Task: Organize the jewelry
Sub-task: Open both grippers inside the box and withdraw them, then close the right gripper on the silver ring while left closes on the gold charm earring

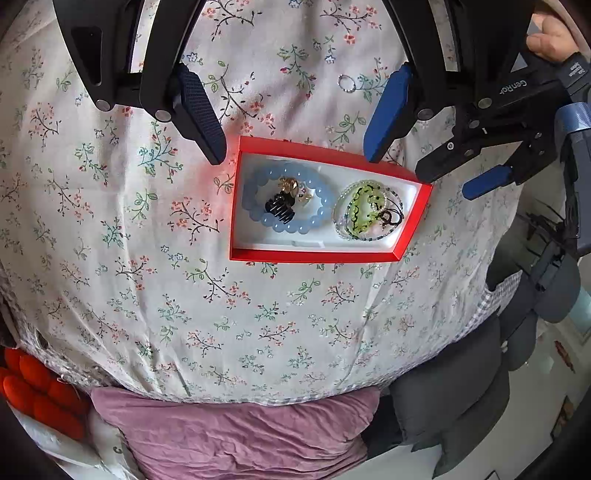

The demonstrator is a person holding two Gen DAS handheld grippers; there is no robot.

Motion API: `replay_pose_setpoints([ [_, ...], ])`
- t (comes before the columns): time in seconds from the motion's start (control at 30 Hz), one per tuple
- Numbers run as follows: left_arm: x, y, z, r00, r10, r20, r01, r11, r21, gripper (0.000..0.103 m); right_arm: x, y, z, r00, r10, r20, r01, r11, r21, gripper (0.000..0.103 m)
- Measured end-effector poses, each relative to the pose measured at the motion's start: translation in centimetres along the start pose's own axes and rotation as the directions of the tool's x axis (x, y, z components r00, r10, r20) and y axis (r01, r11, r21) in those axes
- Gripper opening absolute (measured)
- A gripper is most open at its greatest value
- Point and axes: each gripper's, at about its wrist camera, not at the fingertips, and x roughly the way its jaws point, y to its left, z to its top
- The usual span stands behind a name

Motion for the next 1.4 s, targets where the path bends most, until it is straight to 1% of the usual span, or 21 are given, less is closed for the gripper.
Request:
replay_pose_setpoints([
  [0.13, -0.1, 0.4, -0.4, 1.000, 0.008, -0.012, -0.008, 1.000, 0.008, 0.088, -0.1, 0.1, -0.3, 1.000, -0.021, 0.003, 0.021, 1.000, -0.006, 0.083],
  [0.3, -0.1, 0.9, -1.2, 0.999, 0.017, -0.029, -0.016, 1.000, 0.026, 0.088, 0.1, 0.2, -0.9, 0.999, -0.043, -0.013, 0.042, 0.999, -0.023, 0.086],
  [0.53, 0.2, 1.7, -2.5, 0.997, 0.039, -0.062, -0.034, 0.996, 0.079, 0.088, 0.4, 0.4, -2.3, 0.996, -0.076, -0.037, 0.073, 0.995, -0.071, 0.087],
  [0.67, 0.6, 2.6, -3.4, 0.994, 0.065, -0.085, -0.057, 0.994, 0.096, 0.088, 0.7, 0.6, -3.3, 0.994, -0.089, -0.057, 0.083, 0.992, -0.098, 0.087],
  [0.8, 1.2, 3.6, -4.4, 0.992, 0.053, -0.117, -0.043, 0.996, 0.083, 0.088, 1.3, 0.8, -4.4, 0.993, -0.092, -0.079, 0.082, 0.990, -0.116, 0.087],
  [0.93, 1.5, 4.2, -5.5, 0.991, 0.048, -0.124, -0.039, 0.996, 0.076, 0.088, 2.0, 0.9, -5.7, 0.990, -0.102, -0.093, 0.090, 0.988, -0.123, 0.087],
  [1.13, 2.3, 4.2, -7.8, 0.996, 0.032, -0.080, -0.023, 0.994, 0.110, 0.088, 3.4, 1.4, -7.9, 0.994, -0.097, -0.053, 0.090, 0.989, -0.121, 0.087],
  [1.2, 2.6, 3.9, -8.2, 0.998, 0.030, -0.054, -0.023, 0.992, 0.127, 0.088, 3.9, 1.8, -8.7, 0.994, -0.108, -0.027, 0.103, 0.983, -0.149, 0.087],
  [1.27, 2.8, 3.6, -8.5, 0.999, 0.026, -0.030, -0.021, 0.988, 0.152, 0.088, 4.6, 2.3, -9.3, 0.992, -0.127, -0.019, 0.121, 0.975, -0.189, 0.087],
  [1.33, 2.9, 3.3, -8.6, 1.000, 0.024, -0.007, -0.022, 0.984, 0.175, 0.088, 5.2, 2.6, -9.6, 0.992, -0.123, -0.018, 0.117, 0.972, -0.204, 0.087],
  [1.4, 3.0, 3.2, -8.6, 1.000, 0.017, 0.004, -0.017, 0.982, 0.188, 0.088, 5.5, 3.0, -9.8, 0.991, -0.132, 0.001, 0.129, 0.968, -0.215, 0.087],
])
